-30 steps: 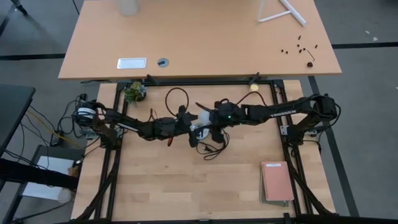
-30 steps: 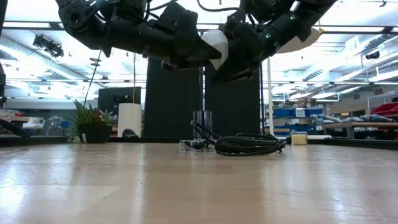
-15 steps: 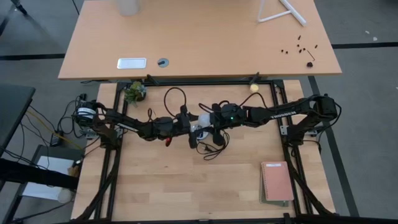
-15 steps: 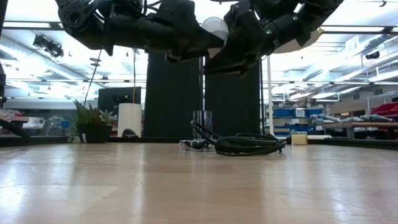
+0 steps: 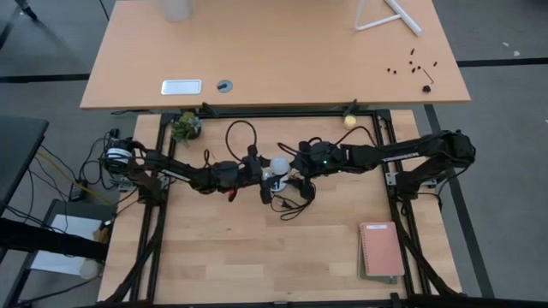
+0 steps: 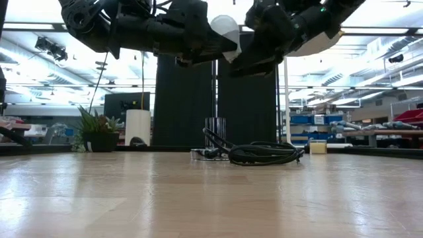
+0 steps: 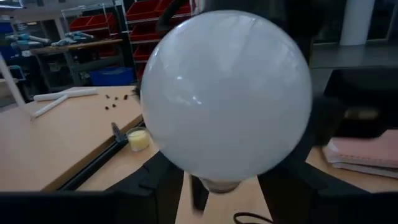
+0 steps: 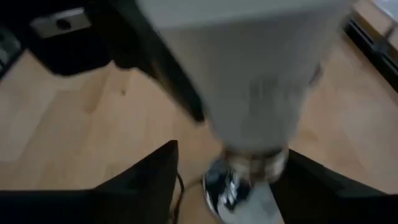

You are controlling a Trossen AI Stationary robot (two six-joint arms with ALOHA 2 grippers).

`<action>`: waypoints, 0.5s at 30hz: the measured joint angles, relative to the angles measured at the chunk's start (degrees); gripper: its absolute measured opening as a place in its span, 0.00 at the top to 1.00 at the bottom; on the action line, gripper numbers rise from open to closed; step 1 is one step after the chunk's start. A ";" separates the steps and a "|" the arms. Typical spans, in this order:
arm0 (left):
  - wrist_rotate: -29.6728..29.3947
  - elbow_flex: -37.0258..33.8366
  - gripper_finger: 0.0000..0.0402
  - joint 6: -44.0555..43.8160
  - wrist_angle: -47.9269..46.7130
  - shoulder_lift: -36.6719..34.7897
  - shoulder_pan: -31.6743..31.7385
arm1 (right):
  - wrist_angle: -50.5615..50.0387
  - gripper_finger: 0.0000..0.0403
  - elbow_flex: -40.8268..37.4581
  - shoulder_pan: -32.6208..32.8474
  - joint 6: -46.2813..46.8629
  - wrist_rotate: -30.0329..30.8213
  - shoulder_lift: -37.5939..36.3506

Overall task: Screw lightbulb
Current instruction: Insert the lightbulb into the lamp

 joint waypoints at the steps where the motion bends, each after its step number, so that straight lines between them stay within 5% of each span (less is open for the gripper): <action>1: -0.30 0.00 0.52 -0.02 -0.26 0.00 0.13 | -1.68 0.37 0.00 0.03 0.09 0.81 -1.03; 12: -0.09 0.00 0.52 -1.77 -2.35 -0.01 2.00 | -13.60 0.32 0.14 0.22 -0.31 2.90 -7.12; 15: 1.56 0.02 0.52 -2.66 -6.10 -0.31 2.32 | -17.55 0.33 2.80 1.41 -5.03 7.78 -8.02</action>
